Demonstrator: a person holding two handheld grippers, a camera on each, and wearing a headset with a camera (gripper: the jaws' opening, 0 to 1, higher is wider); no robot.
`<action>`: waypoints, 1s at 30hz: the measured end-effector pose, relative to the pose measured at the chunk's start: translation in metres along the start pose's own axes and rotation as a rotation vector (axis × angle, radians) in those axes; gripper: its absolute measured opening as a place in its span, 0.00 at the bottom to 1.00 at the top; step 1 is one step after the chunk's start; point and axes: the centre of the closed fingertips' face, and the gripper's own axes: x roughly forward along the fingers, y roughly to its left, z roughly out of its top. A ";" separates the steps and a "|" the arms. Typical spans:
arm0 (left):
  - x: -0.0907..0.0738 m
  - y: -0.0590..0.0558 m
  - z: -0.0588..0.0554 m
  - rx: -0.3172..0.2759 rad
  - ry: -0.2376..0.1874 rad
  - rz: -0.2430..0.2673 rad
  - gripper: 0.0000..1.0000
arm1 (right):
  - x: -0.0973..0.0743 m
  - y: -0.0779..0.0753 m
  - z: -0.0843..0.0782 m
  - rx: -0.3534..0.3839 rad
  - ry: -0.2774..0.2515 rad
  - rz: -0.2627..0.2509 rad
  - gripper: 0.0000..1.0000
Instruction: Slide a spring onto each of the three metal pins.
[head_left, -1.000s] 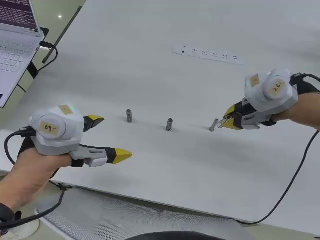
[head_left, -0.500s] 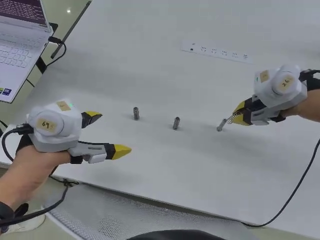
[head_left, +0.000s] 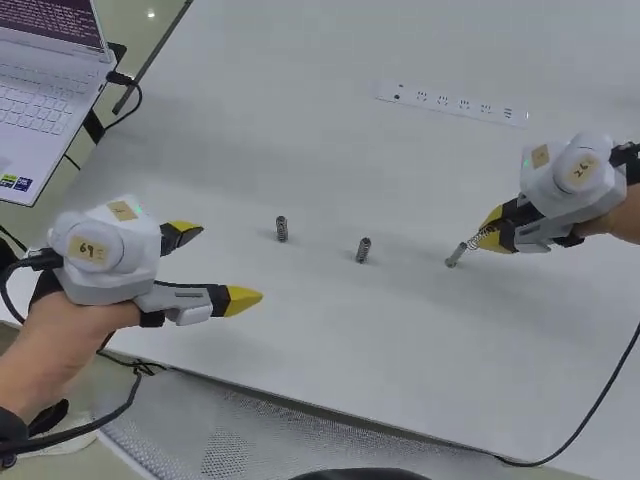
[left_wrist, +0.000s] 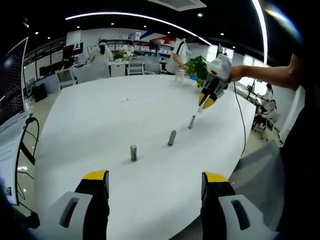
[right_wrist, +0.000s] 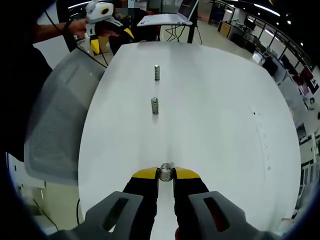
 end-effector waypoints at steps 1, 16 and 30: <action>0.001 -0.001 0.000 0.001 0.002 -0.002 0.72 | 0.001 0.000 0.000 0.002 0.000 0.002 0.08; 0.004 0.001 0.001 -0.002 0.014 0.000 0.72 | 0.008 -0.004 -0.005 -0.004 0.013 0.013 0.08; 0.000 0.004 0.001 -0.010 0.011 0.006 0.72 | 0.015 -0.006 -0.002 -0.015 0.021 0.023 0.09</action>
